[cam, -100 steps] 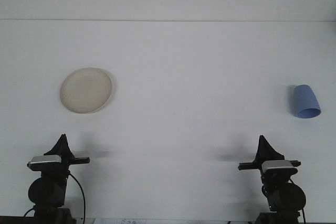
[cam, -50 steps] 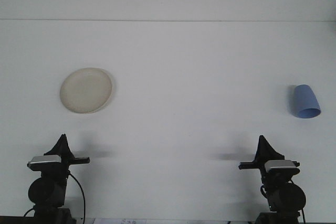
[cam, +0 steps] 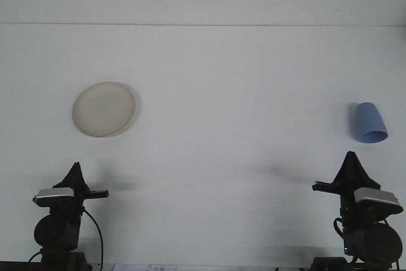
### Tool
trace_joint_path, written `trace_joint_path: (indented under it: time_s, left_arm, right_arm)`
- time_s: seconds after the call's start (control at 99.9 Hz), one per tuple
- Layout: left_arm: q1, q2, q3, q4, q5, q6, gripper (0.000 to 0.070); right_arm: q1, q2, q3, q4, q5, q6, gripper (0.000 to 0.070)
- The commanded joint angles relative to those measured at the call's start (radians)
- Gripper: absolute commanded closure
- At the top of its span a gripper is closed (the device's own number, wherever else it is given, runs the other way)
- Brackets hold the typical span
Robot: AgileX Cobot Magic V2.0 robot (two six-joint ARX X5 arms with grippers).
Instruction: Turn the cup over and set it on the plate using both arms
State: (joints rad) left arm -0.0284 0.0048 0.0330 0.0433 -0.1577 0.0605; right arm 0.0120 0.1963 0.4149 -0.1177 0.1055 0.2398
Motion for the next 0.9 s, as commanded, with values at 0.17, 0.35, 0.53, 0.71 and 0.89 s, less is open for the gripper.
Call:
trace_joint_path:
  time_s: [0.17, 0.35, 0.53, 0.71, 0.89]
  left_arm:
    - [0.002, -0.002, -0.019, 0.01, -0.002, -0.009, 0.0687]
    - [0.002, -0.002, -0.019, 0.01, -0.002, -0.009, 0.0687]
    - [0.002, -0.002, -0.019, 0.01, -0.002, -0.009, 0.0686]
    - [0.002, -0.002, -0.019, 0.01, -0.002, -0.009, 0.0687]
    - [0.002, -0.002, -0.019, 0.01, -0.002, -0.009, 0.0686]
  right_arm:
    - [0.0, 0.24, 0.249, -0.178, 0.042, -0.127, 0.0138]
    - [-0.009, 0.349, 0.317, -0.218, 0.149, -0.207, 0.0141]
    - [-0.114, 0.457, 0.325, -0.253, 0.205, -0.278, 0.0141]
    - [-0.253, 0.586, 0.325, -0.277, 0.157, -0.29, 0.0141]
    - [-0.362, 0.748, 0.325, -0.217, 0.155, -0.373, 0.0142]
